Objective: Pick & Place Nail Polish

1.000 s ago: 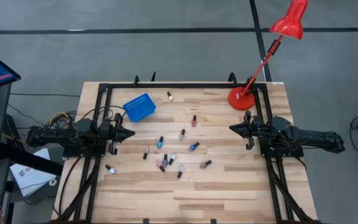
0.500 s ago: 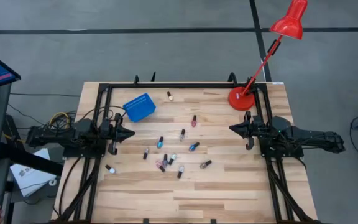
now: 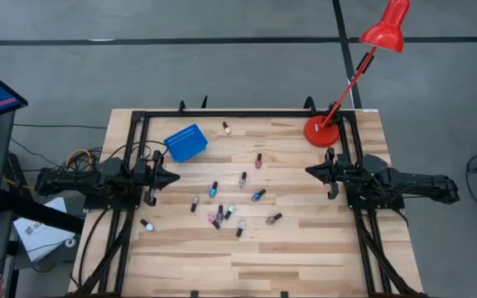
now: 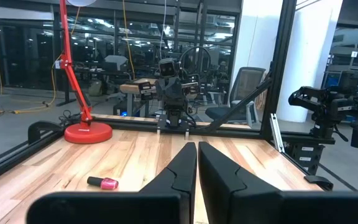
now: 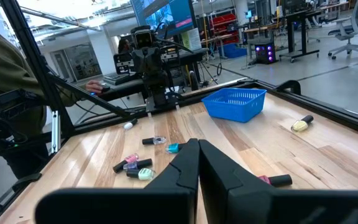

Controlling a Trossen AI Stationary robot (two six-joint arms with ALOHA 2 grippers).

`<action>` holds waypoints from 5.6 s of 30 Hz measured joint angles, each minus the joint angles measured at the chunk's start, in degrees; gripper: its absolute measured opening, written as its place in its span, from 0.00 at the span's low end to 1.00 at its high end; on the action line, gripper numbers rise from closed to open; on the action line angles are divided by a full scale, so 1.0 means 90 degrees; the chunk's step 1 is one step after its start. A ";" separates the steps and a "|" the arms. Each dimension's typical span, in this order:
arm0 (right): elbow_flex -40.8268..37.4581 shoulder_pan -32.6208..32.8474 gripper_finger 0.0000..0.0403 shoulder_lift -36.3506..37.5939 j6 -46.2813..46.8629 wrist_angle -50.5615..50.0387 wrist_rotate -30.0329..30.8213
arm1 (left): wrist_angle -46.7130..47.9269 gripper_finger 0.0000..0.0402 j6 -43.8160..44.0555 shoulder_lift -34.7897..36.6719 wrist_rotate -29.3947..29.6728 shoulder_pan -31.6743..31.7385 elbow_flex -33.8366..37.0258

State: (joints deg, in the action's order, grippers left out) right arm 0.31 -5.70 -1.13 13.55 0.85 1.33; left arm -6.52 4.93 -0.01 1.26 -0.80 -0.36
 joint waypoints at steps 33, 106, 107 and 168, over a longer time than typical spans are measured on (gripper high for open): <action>0.0001 0.0001 0.00 0.0001 0.0001 0.0000 0.0001 | 0.0000 0.03 0.0000 0.0000 0.0000 0.0002 0.0002; 0.0000 0.0000 0.00 0.0000 0.0000 -0.0001 0.0000 | 0.4561 0.00 0.4465 -0.7096 -0.4845 -0.0616 -0.5523; 0.0001 0.0000 0.00 0.0000 0.0000 0.0001 0.0000 | 0.4924 0.00 0.4123 -0.7099 -0.4675 -0.0731 -0.5523; 0.0000 0.0001 0.00 0.0000 0.0001 0.0000 0.0000 | 0.5765 0.64 0.3058 -0.7470 0.0053 -0.4965 -0.3291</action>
State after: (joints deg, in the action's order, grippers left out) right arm 0.30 -5.69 -1.13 13.56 0.85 1.33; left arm 45.36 32.45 -67.24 1.74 -45.48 -29.98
